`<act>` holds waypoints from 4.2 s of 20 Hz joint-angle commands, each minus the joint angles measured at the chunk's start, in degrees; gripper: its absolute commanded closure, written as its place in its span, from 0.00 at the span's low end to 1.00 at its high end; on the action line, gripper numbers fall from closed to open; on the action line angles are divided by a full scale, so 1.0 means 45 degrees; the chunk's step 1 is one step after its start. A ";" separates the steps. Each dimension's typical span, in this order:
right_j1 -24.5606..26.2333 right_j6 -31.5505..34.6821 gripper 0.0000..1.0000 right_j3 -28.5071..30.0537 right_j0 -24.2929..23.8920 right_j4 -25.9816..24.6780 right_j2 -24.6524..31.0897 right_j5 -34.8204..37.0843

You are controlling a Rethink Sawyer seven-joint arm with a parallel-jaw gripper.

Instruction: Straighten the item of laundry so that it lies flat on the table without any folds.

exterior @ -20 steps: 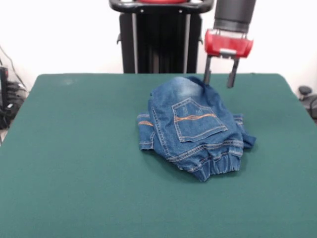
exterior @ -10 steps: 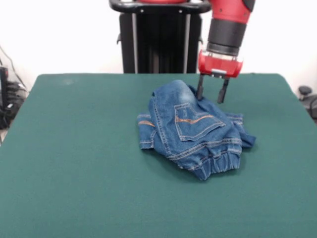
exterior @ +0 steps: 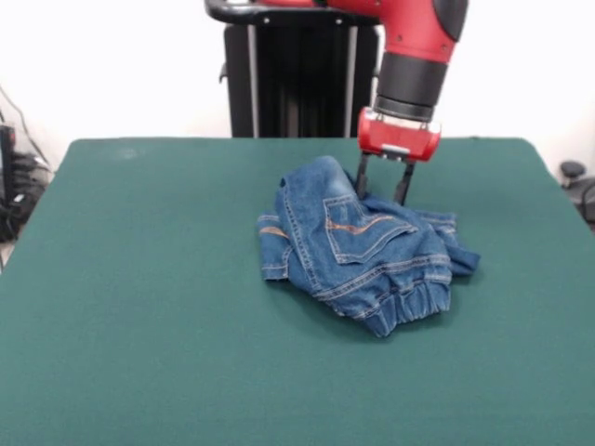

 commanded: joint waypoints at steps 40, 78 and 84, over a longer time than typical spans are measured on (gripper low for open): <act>-0.4994 0.7198 1.00 0.0839 0.3930 0.5408 0.0266 1.0153; -0.7496 0.8477 1.00 0.1233 0.4367 0.4726 0.0015 1.2819; -0.7343 0.7877 0.00 0.1664 0.4285 0.4690 0.0441 1.1544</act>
